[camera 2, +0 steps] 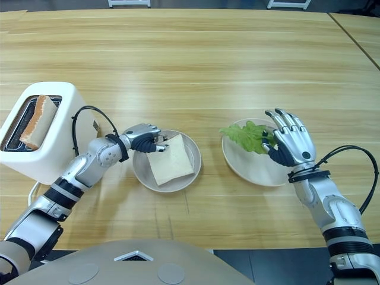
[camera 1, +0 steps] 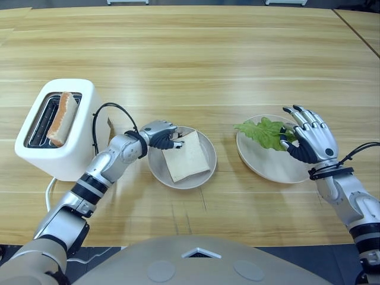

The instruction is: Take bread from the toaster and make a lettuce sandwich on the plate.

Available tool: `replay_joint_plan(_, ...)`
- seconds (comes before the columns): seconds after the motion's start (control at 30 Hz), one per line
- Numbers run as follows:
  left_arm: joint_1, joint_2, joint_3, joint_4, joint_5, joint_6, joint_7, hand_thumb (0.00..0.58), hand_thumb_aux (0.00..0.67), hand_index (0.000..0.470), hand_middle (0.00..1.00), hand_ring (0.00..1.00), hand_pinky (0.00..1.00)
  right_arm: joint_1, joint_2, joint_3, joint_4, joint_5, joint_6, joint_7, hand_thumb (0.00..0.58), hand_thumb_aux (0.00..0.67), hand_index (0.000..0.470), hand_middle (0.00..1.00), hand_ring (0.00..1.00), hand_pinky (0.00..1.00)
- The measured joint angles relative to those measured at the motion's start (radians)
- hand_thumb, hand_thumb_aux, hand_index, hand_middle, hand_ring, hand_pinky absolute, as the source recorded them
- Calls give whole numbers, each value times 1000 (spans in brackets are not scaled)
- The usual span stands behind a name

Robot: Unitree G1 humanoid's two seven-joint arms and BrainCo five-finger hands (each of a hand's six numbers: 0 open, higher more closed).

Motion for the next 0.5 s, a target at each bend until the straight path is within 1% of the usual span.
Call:
replay_joint_plan(0.07, -18, -8, -24, -6, 64, -38, 61, 580, 670, 470, 0, 0, 0, 5, 11, -5, -45, 12, -2, 14, 580, 670, 470, 0, 0, 0)
replay_joint_plan(0.1, -21, -10, -33, -6, 97, -48, 88, 438, 339, 238, 0, 0, 0, 7, 18, -8, -66, 17, -4, 23, 580, 670, 470, 0, 0, 0)
replay_joint_plan(0.13, -22, -10, -38, -11, 130, -50, 114, 0, 0, 0, 0, 0, 0, 11, 25, -9, -91, 26, -7, 38, 580, 670, 470, 0, 0, 0)
replay_joint_plan(0.2, -22, -9, -35, -26, 169, -32, 139, 0, 0, 0, 0, 0, 0, 20, 37, -9, -129, 39, -15, 63, 580, 670, 470, 0, 0, 0)
replay_joint_plan(0.33, -19, 11, 25, -79, 241, 70, 150, 0, 0, 0, 0, 0, 0, 26, 78, -1, -196, 52, -30, 111, 580, 670, 470, 0, 0, 0)
replay_joint_plan(0.4, -6, 73, 93, -151, 299, 144, 143, 0, 0, 0, 0, 0, 0, 26, 113, 16, -224, 52, -31, 137, 580, 670, 470, 0, 0, 0)
replay_joint_plan(0.5, 37, 154, 180, -270, 358, 197, 130, 0, 0, 0, 0, 0, 0, 16, 150, 42, -255, 48, -31, 168, 580, 670, 470, 0, 0, 0)
